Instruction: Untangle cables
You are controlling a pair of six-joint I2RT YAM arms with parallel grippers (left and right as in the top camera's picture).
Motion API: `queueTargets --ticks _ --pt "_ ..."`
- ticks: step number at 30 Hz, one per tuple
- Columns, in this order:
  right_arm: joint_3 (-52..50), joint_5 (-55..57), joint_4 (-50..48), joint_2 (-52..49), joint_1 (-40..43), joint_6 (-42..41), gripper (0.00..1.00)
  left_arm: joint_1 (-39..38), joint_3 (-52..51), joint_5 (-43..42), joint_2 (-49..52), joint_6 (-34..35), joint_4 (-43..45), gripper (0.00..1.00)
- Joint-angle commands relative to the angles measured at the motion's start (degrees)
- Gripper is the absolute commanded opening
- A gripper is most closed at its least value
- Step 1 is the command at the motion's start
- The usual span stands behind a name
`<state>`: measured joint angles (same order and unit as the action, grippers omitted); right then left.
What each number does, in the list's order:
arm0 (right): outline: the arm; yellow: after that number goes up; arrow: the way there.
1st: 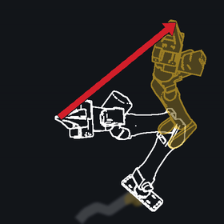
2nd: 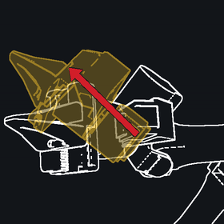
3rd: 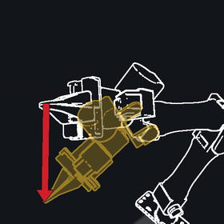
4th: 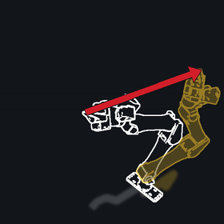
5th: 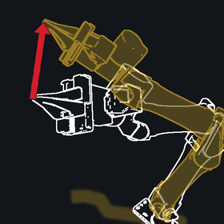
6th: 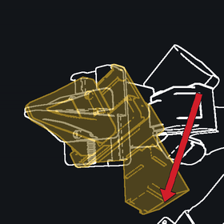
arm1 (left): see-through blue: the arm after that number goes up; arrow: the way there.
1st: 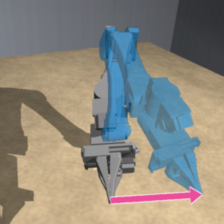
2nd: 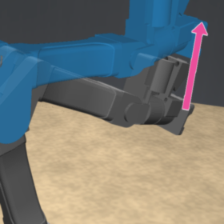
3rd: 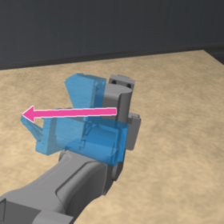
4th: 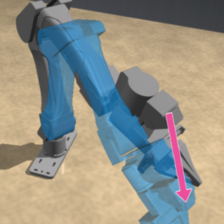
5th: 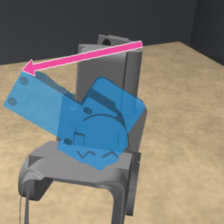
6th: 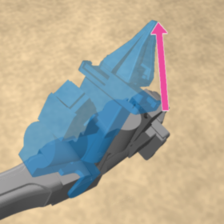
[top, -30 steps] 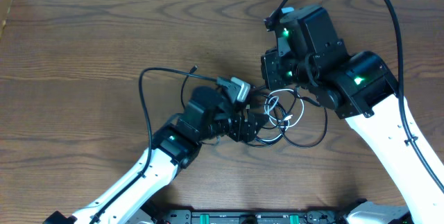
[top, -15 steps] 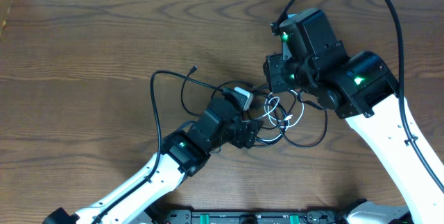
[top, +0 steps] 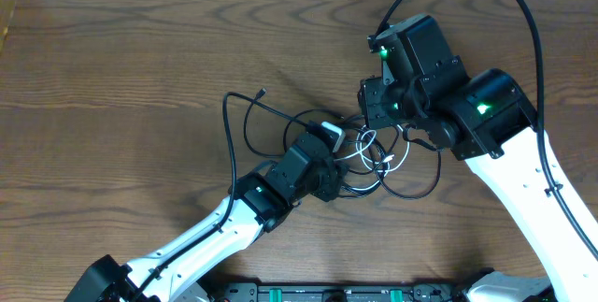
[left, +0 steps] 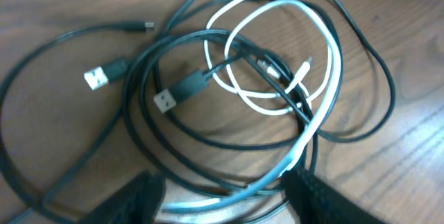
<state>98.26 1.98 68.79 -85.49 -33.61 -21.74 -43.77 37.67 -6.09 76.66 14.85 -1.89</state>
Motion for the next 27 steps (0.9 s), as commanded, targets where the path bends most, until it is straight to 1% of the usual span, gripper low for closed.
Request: queueTargets --ticks 1,2,4,5,7,10,13,16,20,22,27 --pt "0.2 0.74 0.02 0.63 -0.07 -0.55 0.41 -0.07 -0.07 -0.17 0.13 -0.35 0.39 0.39" --pt "0.2 0.74 0.11 0.63 -0.07 -0.55 0.41 -0.09 -0.07 0.2 0.13 -0.85 0.52 0.33" --pt "0.2 0.74 0.5 0.63 -0.02 -0.57 0.4 -0.07 -0.04 1.64 0.13 -1.77 1.44 0.11" --pt "0.2 0.76 0.9 0.63 -0.02 -0.57 0.39 -0.07 -0.04 2.58 0.13 -1.77 1.81 0.08" --pt "0.15 2.38 2.6 0.59 0.17 -2.49 0.39 -0.02 -0.04 5.42 -0.15 -1.7 3.08 0.07" --pt "-0.42 7.78 8.07 0.5 1.09 -9.7 0.4 0.09 -0.04 11.3 -2.29 -1.66 5.79 0.07" --pt "-2.27 8.33 11.96 0.5 2.49 -14.88 0.43 0.09 -0.04 17.79 -6.47 -1.03 6.86 0.07" --pt "-6.32 7.34 11.65 0.48 2.93 -15.56 0.47 0.09 -0.04 21.88 -12.07 -1.05 6.82 0.08" --pt "-14.36 4.07 6.88 0.44 2.25 -15.87 0.49 0.09 -0.04 22.05 -18.67 -1.05 6.67 0.07" --pt "-18.45 2.27 3.56 0.42 2.03 -17.84 0.5 0.09 -0.04 22.03 -21.24 -1.03 6.19 0.08" --pt "-30.56 -1.64 -10.05 0.42 2.01 -23.89 0.56 0.09 -0.04 21.99 -26.51 0.85 5.44 0.08"
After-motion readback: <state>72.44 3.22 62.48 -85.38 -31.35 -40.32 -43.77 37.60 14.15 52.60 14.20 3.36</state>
